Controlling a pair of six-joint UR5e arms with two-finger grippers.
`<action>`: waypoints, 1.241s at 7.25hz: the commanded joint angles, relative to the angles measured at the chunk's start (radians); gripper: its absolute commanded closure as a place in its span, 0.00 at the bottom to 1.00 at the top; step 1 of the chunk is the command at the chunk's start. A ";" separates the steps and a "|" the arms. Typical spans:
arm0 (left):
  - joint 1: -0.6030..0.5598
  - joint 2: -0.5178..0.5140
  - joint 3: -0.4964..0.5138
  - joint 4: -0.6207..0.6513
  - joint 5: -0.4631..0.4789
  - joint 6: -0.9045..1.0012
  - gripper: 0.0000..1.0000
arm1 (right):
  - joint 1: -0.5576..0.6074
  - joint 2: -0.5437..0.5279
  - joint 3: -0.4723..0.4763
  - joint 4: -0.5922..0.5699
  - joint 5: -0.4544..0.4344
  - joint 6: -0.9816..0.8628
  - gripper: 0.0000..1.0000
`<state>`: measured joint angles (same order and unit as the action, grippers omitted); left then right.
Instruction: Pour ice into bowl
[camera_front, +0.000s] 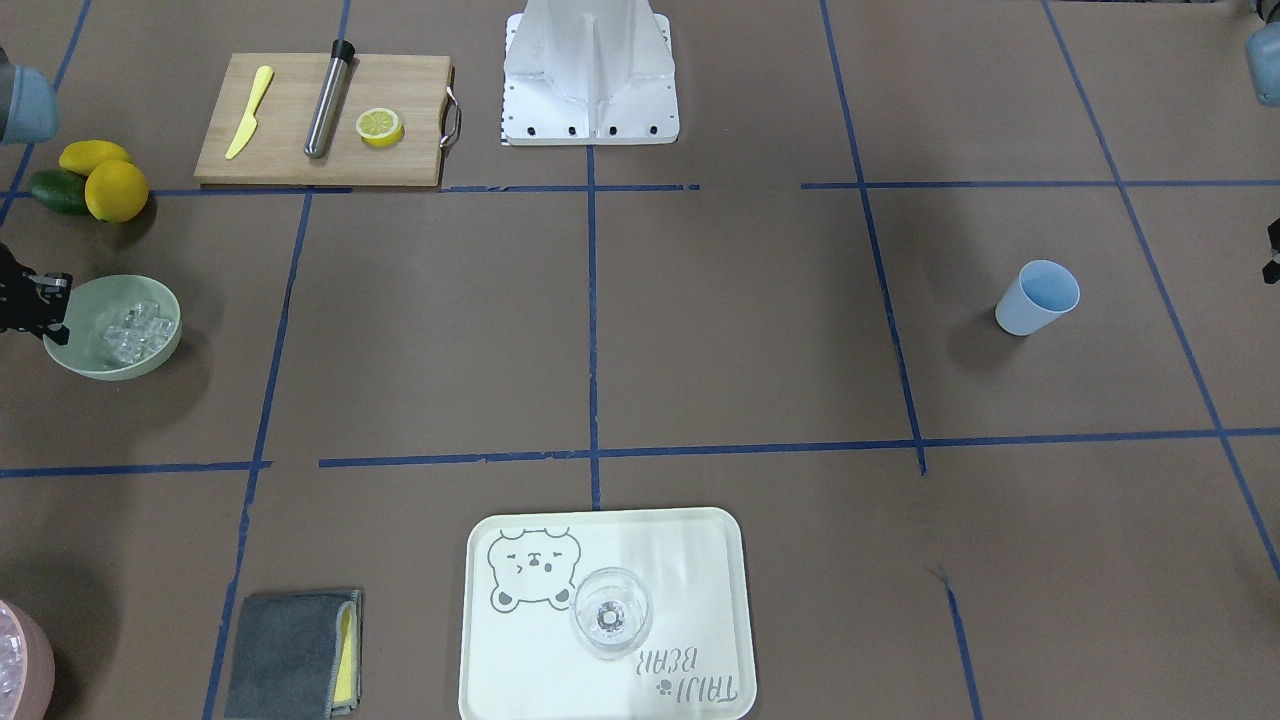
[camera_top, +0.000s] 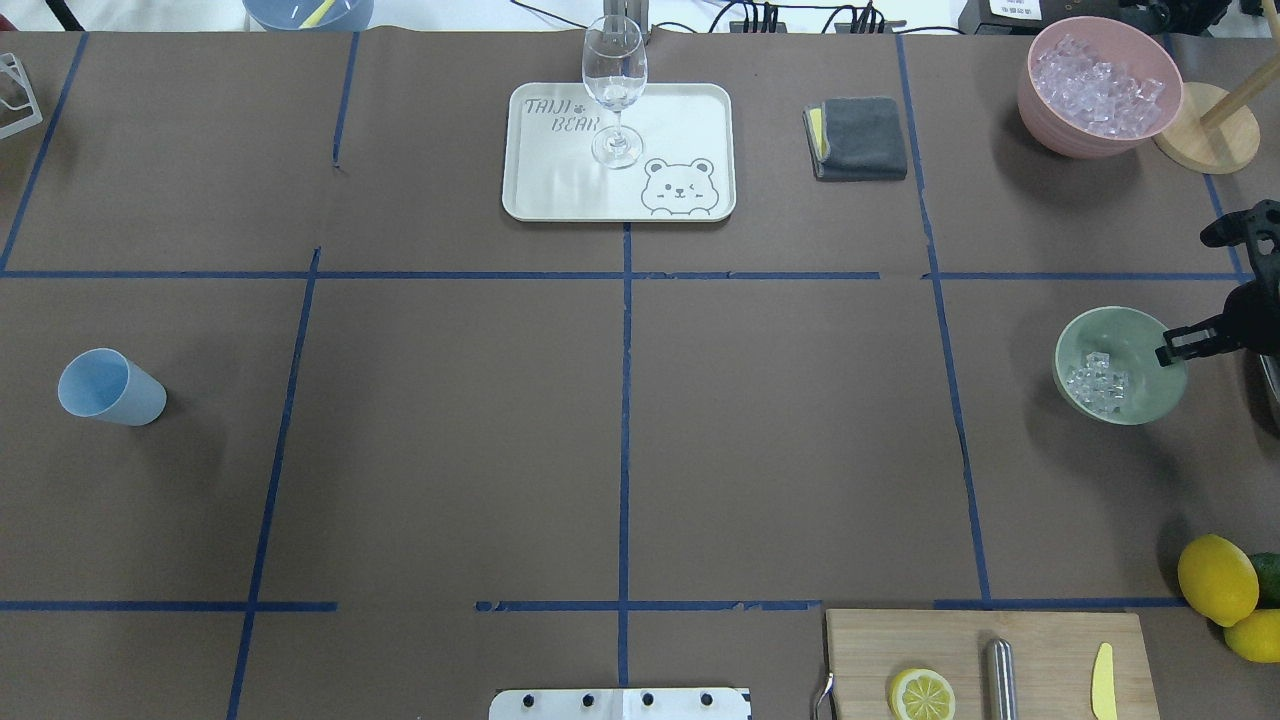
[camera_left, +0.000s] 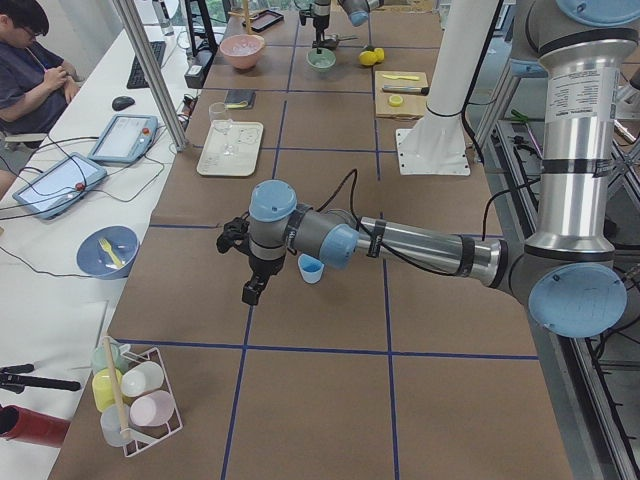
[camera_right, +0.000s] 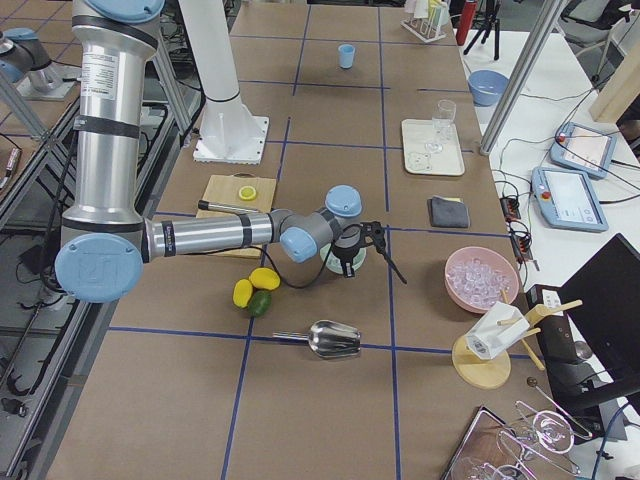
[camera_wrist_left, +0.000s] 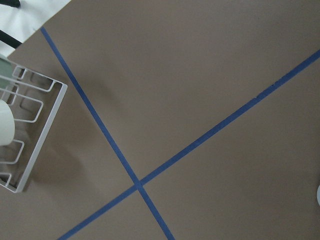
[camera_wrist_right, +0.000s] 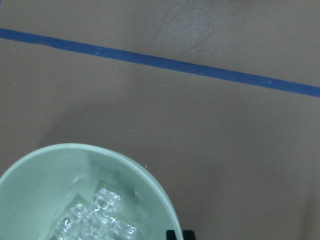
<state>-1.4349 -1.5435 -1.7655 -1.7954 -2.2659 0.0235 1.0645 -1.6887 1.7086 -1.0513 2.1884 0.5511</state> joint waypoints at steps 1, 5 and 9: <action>-0.001 -0.001 -0.002 -0.004 -0.001 0.000 0.00 | 0.028 -0.003 -0.047 0.036 0.048 0.001 0.01; -0.001 0.000 0.000 -0.007 0.000 0.003 0.00 | 0.141 0.009 0.060 -0.157 0.122 -0.058 0.00; -0.022 0.003 0.001 -0.004 -0.001 0.007 0.00 | 0.440 0.021 0.055 -0.494 0.126 -0.693 0.00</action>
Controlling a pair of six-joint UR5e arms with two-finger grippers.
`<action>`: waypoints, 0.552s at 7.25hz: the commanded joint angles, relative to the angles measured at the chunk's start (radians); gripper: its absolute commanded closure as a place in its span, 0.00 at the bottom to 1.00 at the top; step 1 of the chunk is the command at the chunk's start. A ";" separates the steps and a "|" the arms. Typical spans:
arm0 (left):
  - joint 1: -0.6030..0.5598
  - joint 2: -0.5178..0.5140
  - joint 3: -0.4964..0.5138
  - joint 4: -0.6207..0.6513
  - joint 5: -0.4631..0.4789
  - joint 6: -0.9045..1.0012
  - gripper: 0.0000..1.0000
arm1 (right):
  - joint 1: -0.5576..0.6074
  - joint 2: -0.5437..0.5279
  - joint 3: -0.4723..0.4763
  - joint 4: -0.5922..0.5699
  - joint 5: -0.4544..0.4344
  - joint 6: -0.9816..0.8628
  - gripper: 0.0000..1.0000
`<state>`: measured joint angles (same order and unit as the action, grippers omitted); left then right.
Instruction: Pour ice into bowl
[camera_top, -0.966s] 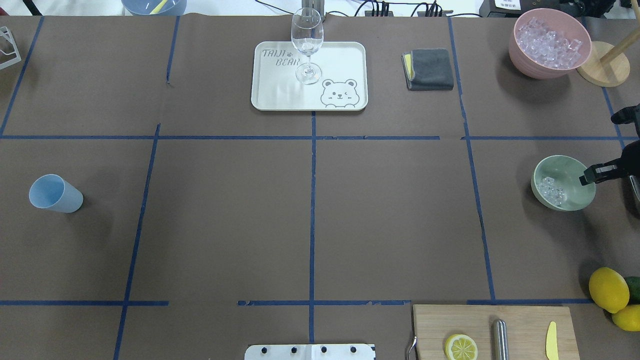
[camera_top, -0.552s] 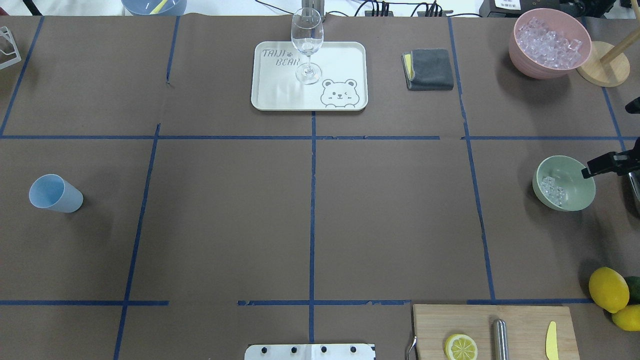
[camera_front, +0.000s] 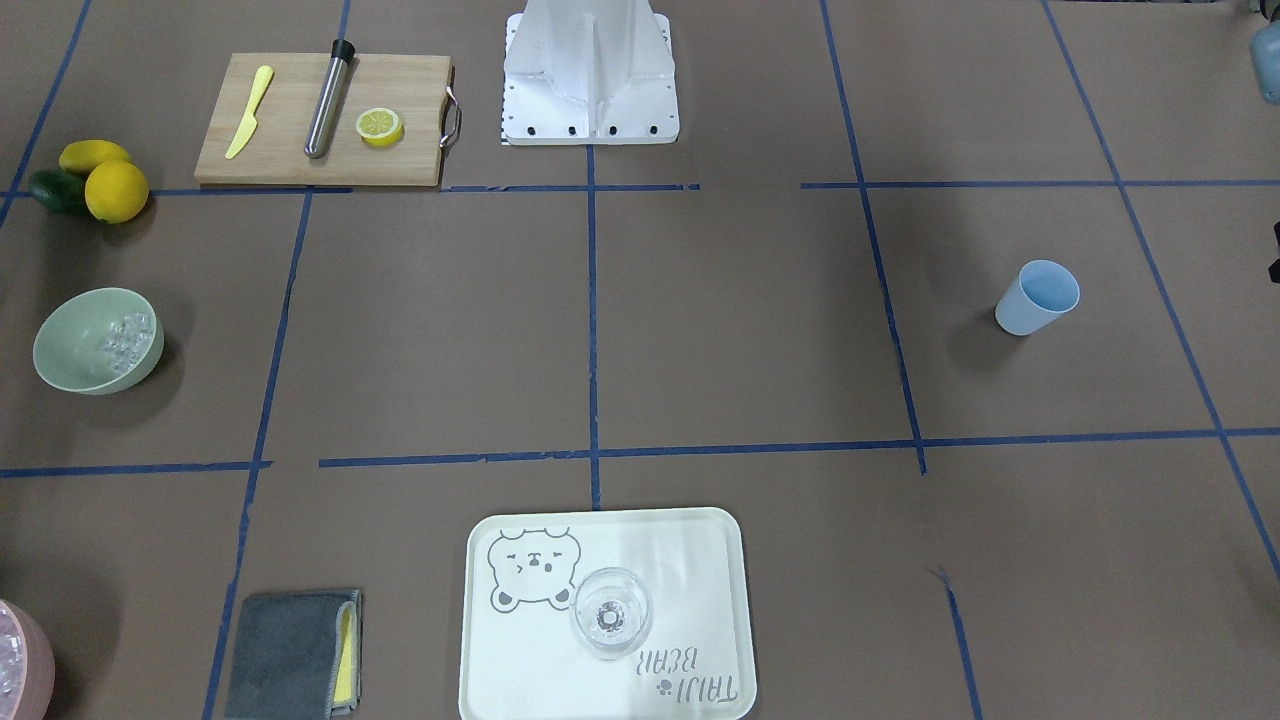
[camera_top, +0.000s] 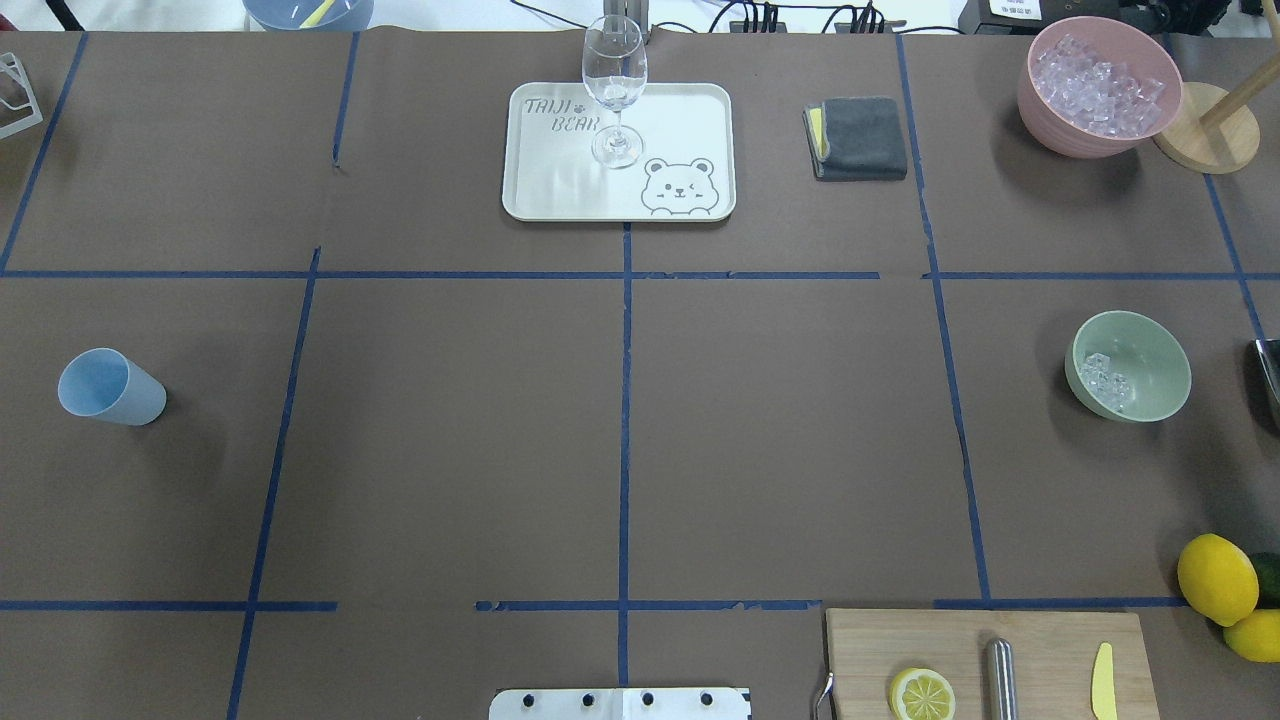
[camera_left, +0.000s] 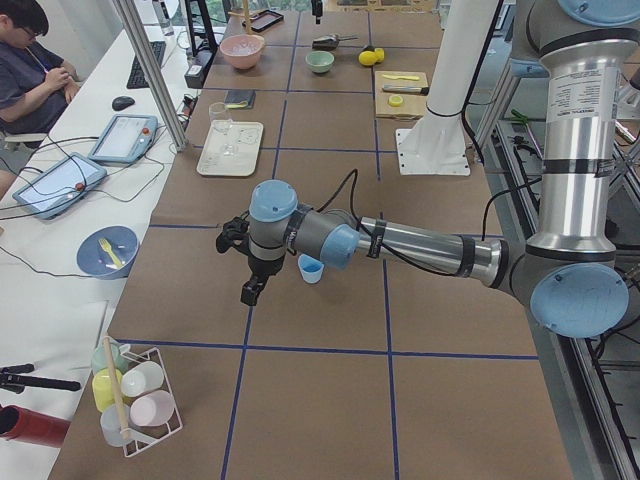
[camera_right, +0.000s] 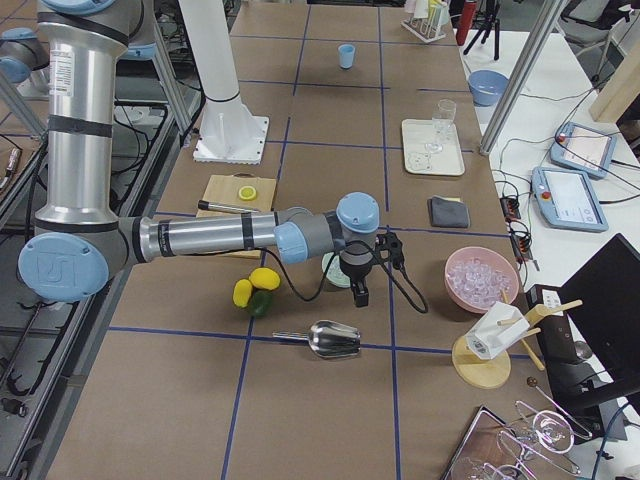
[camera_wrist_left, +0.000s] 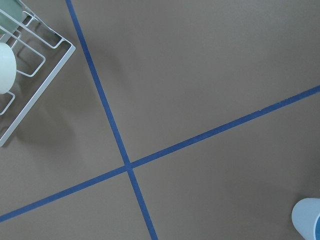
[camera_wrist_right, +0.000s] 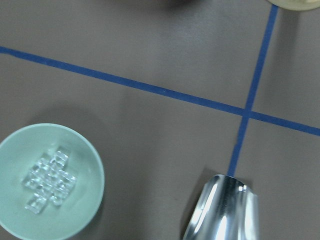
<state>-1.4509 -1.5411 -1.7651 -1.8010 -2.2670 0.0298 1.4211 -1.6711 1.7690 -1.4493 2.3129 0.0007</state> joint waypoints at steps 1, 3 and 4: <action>-0.009 0.003 0.004 0.002 0.000 0.004 0.00 | 0.114 0.001 -0.011 -0.124 0.022 -0.151 0.00; -0.017 0.007 0.018 0.009 0.001 -0.005 0.00 | 0.160 -0.019 -0.020 -0.131 0.086 -0.139 0.00; -0.061 0.010 0.022 0.024 0.001 -0.007 0.00 | 0.160 -0.021 -0.007 -0.128 0.076 -0.128 0.00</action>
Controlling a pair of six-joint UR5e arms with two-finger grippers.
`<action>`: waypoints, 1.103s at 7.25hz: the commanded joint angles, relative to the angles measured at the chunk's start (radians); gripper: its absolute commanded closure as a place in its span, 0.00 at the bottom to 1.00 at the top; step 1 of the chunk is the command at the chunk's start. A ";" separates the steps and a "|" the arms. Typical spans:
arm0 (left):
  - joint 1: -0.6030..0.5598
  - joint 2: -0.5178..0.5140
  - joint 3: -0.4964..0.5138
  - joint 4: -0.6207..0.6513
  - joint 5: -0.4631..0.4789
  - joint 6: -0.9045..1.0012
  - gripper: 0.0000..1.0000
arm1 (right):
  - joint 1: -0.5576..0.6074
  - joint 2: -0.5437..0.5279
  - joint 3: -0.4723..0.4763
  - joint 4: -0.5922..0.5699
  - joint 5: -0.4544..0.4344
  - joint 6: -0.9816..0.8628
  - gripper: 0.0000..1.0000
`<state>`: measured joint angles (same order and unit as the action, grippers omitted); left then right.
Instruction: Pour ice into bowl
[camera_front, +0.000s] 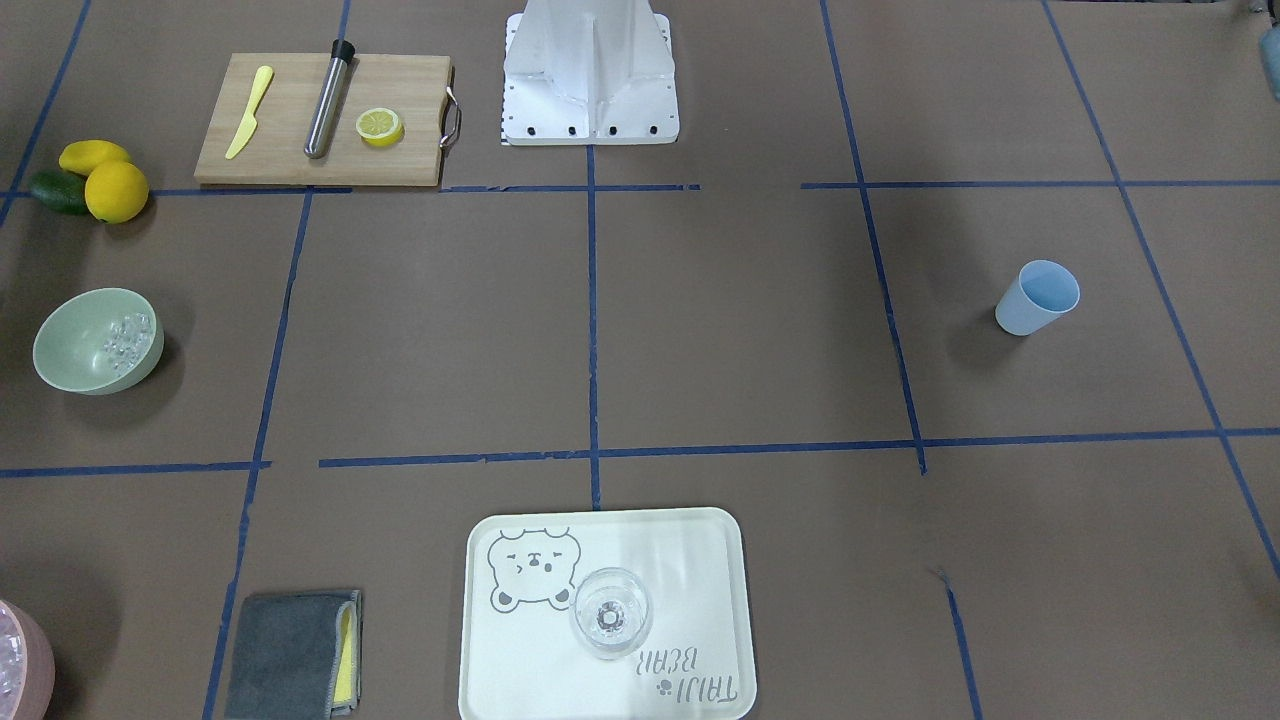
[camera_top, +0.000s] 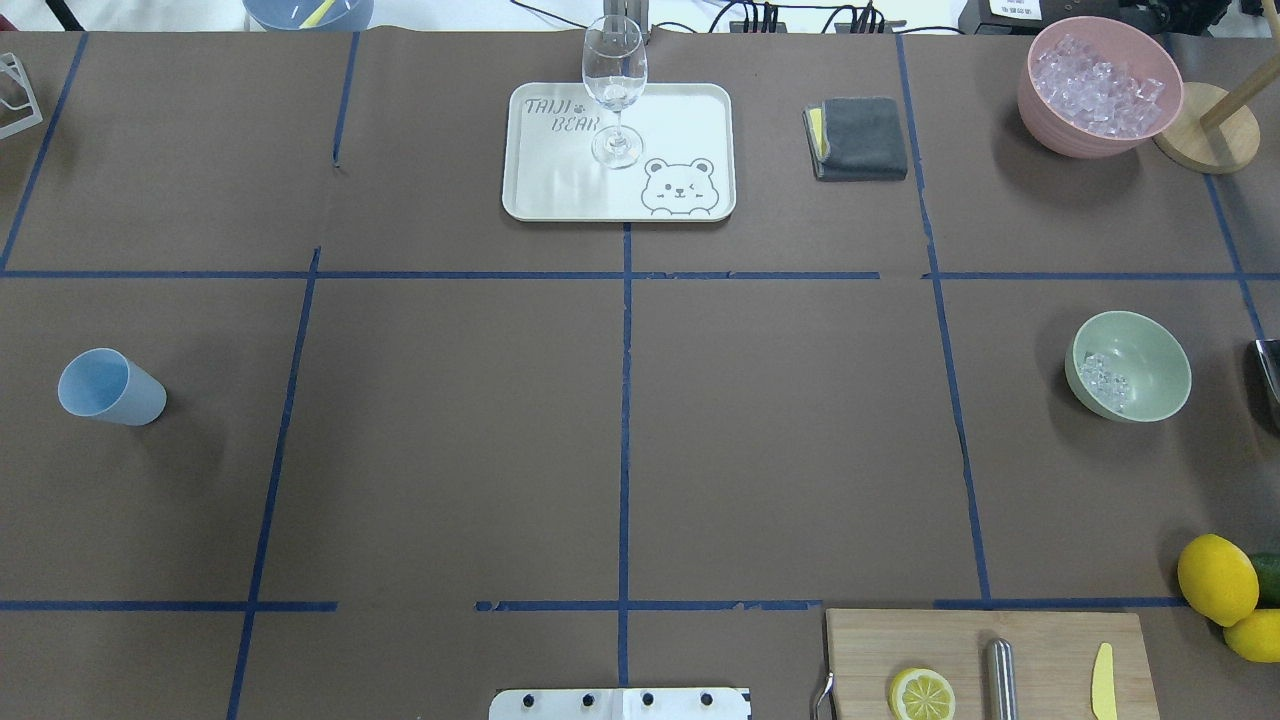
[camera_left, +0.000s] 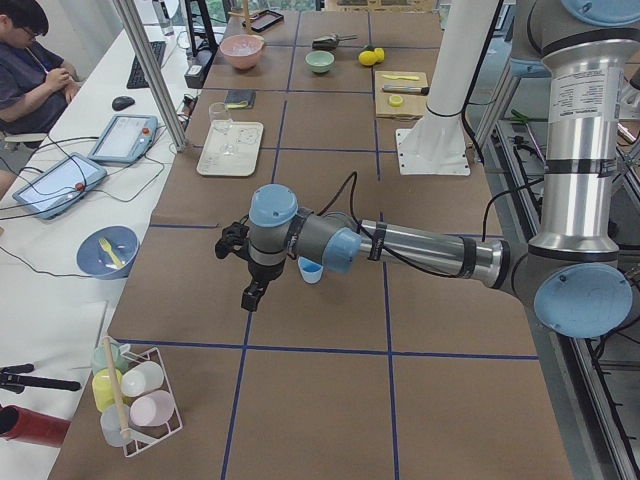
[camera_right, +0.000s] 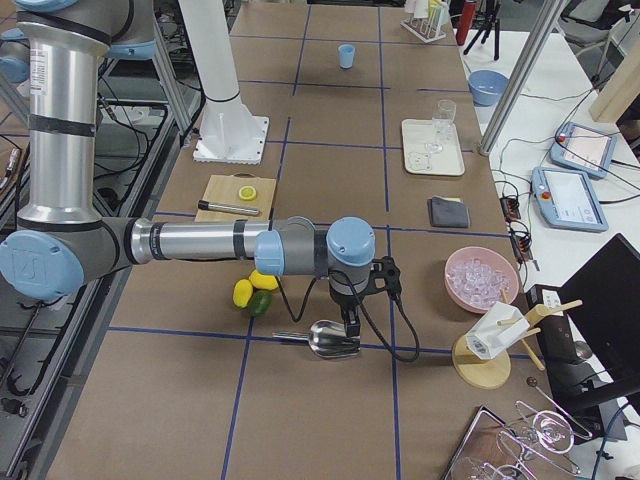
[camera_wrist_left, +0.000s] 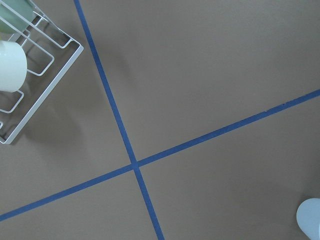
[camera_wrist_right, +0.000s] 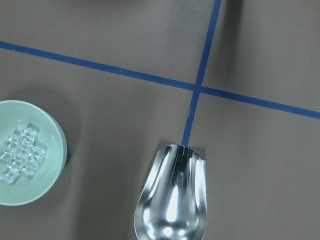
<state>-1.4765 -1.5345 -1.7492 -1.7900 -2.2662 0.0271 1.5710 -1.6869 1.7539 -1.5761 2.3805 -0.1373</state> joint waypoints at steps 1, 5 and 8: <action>-0.082 0.004 0.020 0.056 -0.003 0.000 0.00 | 0.011 -0.008 -0.010 -0.002 0.008 0.027 0.00; -0.102 0.073 0.059 0.051 -0.110 0.007 0.00 | 0.011 0.006 -0.050 0.004 0.055 0.048 0.00; -0.102 0.074 0.060 0.052 -0.104 -0.001 0.00 | 0.011 0.010 -0.051 0.008 0.059 0.053 0.00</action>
